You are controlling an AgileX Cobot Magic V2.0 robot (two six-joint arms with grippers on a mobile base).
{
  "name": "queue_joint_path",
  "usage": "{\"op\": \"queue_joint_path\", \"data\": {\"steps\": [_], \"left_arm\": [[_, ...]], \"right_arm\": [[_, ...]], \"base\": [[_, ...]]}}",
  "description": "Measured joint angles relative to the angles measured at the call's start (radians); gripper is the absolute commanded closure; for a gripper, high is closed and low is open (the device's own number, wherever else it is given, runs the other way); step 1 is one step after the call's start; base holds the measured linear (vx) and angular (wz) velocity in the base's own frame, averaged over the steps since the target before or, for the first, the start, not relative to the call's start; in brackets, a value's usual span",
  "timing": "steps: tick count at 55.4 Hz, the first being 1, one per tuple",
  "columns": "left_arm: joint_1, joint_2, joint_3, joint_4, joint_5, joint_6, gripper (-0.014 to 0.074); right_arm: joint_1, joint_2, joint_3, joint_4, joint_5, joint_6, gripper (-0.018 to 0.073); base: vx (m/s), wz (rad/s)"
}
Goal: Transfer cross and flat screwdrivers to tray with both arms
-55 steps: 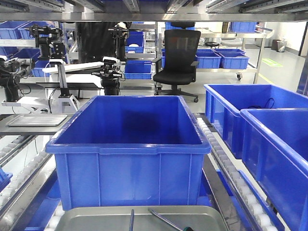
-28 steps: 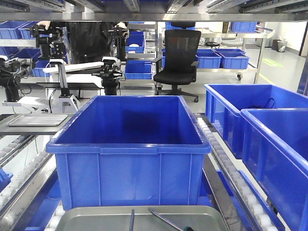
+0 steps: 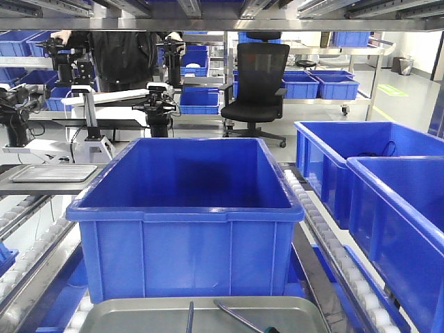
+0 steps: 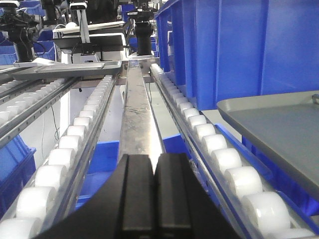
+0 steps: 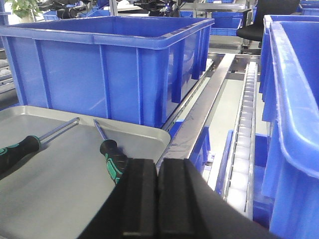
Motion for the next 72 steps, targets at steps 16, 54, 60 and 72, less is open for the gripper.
{"op": "queue_joint_path", "data": {"steps": [16, 54, 60, 72], "left_arm": [[0.000, 0.000, 0.000, 0.000, 0.000, -0.001, 0.0594], [0.000, 0.000, 0.000, 0.000, 0.000, -0.001, 0.0594], [0.000, 0.000, 0.000, 0.000, 0.000, -0.001, 0.0594], [0.000, 0.000, 0.000, 0.000, 0.001, -0.001, 0.0594]], "right_arm": [[0.000, 0.000, 0.000, 0.000, 0.000, 0.000, 0.0567], [-0.192, -0.043, 0.457, 0.326, -0.575, -0.231, 0.0567], [-0.366, -0.110, 0.457, 0.305, -0.575, -0.232, 0.0567], [-0.563, -0.272, 0.457, 0.296, -0.576, -0.232, 0.0567]], "base": [[0.00, 0.00], [0.00, 0.00], [0.00, 0.00], [0.00, 0.00]]}}
